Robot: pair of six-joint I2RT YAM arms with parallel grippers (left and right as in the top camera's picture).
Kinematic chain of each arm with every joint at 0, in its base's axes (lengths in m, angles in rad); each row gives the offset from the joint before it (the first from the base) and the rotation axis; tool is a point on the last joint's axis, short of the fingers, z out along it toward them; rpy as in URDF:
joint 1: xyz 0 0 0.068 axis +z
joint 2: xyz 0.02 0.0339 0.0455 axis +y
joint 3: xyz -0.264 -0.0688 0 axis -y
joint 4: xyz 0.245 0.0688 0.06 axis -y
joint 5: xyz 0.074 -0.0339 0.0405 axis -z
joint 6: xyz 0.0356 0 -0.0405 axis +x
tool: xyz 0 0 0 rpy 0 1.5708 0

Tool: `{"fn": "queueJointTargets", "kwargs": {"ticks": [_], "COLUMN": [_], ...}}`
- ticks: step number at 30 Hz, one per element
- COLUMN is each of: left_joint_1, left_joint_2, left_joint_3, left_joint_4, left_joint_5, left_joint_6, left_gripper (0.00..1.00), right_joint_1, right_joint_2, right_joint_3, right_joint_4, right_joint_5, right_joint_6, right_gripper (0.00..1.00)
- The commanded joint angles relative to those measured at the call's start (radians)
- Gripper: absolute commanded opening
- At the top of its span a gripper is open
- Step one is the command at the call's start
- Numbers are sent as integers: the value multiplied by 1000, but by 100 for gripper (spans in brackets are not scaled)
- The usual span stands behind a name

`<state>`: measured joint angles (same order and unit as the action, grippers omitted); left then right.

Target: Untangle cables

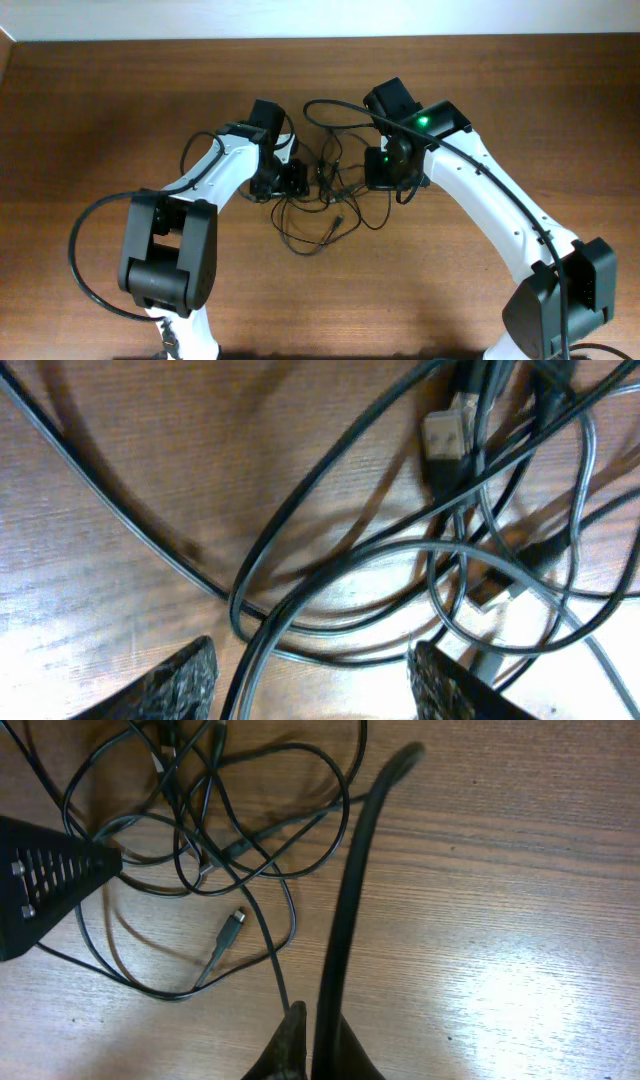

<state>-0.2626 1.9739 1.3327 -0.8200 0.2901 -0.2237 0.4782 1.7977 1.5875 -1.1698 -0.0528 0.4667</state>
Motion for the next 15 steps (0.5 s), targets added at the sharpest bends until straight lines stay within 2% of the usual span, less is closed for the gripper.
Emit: {"fn": "queueJointTargets", "kwargs": {"ticks": [1, 2, 4, 8, 9, 10, 11, 13, 15], "left_joint_1": [-9, -17, -42, -49, -49, -49, -49, -47, -47], "left_joint_2": [-9, -9, -9, -8, -8, -8, -8, -8, -8], "left_joint_3": [-10, -11, -31, -93, -112, -115, -117, -117, -117], "left_joint_4": [-75, -94, -97, -25, 5, 13, 16, 16, 11], "left_joint_5": [-48, -72, -142, -157, -158, -171, -213, -305, -380], "left_joint_6": [32, 32, 31, 31, 27, 27, 27, -36, -79], "left_gripper": [62, 61, 46, 38, 30, 25, 13, 1, 0], "right_joint_1": [-1, -1, -1, -1, -1, -1, -1, -1, -1], "right_joint_2": [-24, -24, -24, -24, -24, -24, -24, -38, -78], "right_joint_3": [21, 21, 21, 21, 21, 21, 21, 23, 51], "right_joint_4": [-11, -11, -11, -21, -21, -21, -26, -27, -28], "right_joint_5": [-7, -7, -7, -7, -8, -7, -7, -6, -7], "right_joint_6": [1, 2, 2, 2, 2, 2, 1, -6, -7], "right_gripper": [8, 8, 8, 8, 8, 4, 4, 4, 4]}}
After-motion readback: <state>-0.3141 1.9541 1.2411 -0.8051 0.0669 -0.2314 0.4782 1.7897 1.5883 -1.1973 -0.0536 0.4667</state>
